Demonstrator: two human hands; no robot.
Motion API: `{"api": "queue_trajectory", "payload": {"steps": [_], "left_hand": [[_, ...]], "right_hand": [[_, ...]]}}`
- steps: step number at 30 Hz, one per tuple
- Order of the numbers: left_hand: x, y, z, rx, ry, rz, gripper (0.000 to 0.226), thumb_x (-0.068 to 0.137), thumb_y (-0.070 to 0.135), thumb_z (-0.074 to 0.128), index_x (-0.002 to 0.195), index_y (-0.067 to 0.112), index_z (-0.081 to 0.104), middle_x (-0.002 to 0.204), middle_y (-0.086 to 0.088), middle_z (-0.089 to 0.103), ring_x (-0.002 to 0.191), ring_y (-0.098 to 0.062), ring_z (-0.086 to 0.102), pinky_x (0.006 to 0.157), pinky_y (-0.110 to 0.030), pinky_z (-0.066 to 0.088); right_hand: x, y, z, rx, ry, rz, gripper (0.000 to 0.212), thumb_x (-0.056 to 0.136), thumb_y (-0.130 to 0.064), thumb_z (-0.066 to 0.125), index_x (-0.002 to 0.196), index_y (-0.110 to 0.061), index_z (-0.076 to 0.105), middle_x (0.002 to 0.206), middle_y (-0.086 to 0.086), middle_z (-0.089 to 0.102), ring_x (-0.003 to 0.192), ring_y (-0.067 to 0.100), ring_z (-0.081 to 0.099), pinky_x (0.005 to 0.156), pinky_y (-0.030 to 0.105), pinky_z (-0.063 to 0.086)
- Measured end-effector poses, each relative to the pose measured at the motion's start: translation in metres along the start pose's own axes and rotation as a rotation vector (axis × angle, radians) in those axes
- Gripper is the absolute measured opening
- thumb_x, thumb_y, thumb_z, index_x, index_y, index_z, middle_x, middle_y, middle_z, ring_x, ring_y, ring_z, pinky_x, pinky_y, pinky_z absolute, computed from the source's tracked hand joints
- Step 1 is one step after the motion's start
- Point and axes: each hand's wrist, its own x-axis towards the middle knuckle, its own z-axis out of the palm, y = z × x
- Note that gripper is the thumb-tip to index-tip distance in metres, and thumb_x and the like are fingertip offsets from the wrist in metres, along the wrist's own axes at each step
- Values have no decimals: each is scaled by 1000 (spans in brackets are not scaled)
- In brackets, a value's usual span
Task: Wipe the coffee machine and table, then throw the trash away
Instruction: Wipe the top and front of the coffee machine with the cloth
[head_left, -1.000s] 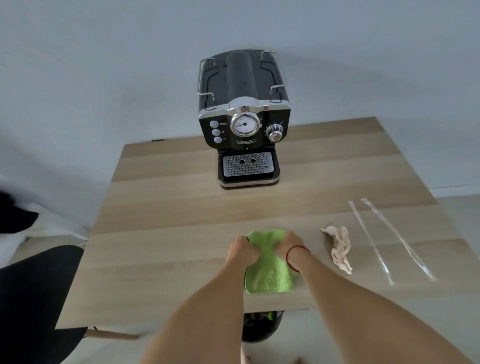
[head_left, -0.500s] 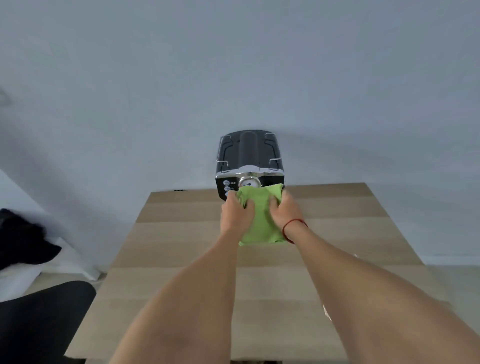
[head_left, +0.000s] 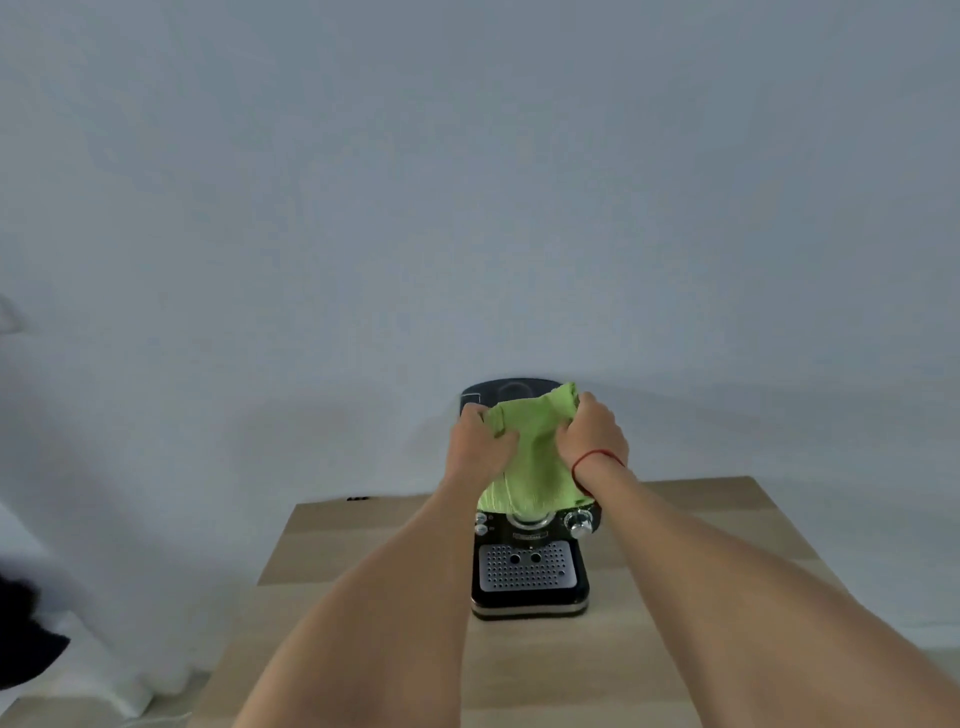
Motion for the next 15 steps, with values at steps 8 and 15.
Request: {"api": "queue_trajectory", "payload": {"steps": [8, 15], "left_hand": [[60, -42, -6, -37, 72, -269, 40, 98, 21, 30, 135, 9, 42, 124, -12, 56, 109, -29, 56, 92, -38, 45], [77, -52, 14, -162, -50, -258, 53, 104, 33, 14, 147, 4, 28, 150, -15, 35, 139, -30, 32, 112, -39, 25]], "right_hand": [[9, -5, 57, -414, -363, -274, 85, 79, -72, 38, 149, -32, 12, 160, 5, 10, 147, 22, 11, 118, 49, 6], [26, -14, 70, -338, -444, -411, 50, 94, -40, 40, 143, -39, 32, 160, -4, 9, 148, 19, 1, 120, 47, 0]]}}
